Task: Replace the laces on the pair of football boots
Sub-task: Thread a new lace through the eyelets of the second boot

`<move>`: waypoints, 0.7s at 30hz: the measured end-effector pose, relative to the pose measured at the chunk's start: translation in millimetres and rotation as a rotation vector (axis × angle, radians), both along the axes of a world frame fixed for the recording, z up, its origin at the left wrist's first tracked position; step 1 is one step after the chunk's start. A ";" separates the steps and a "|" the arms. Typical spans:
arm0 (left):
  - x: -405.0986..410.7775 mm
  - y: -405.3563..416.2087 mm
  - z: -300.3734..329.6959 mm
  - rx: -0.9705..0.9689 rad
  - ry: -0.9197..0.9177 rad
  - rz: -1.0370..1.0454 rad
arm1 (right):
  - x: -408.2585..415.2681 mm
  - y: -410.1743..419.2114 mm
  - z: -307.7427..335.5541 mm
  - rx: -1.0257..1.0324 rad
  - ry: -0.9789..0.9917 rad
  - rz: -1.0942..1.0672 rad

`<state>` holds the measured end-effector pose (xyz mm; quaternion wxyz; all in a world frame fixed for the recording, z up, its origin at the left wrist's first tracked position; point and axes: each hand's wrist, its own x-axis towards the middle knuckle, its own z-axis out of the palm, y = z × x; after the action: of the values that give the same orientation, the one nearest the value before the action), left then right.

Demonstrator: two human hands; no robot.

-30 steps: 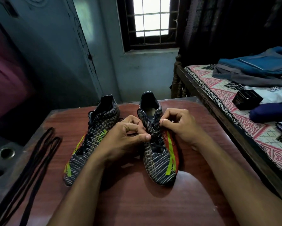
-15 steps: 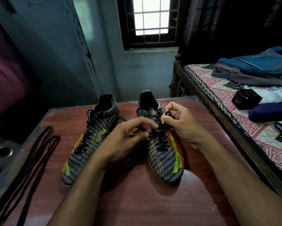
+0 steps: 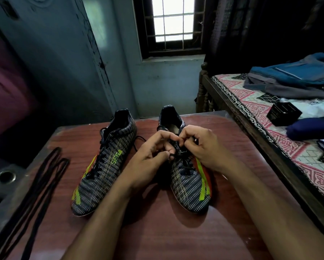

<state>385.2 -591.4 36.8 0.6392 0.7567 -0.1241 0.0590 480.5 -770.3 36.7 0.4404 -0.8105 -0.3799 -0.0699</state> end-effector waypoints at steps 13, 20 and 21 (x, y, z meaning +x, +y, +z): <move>5.2 -4.2 -7.2 0.322 -0.240 0.244 | 2.5 9.2 -12.4 0.528 0.374 -0.242; 9.2 -0.9 -10.9 0.532 -0.310 0.330 | -0.5 1.5 -2.7 0.197 0.131 -0.089; 8.8 -1.0 -10.3 0.539 -0.316 0.343 | -1.4 1.4 -0.3 0.185 0.136 -0.064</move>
<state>394.0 -592.4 26.6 0.3701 0.8896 -0.1038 0.2468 479.0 -768.9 36.5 0.5356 -0.7809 -0.3150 -0.0633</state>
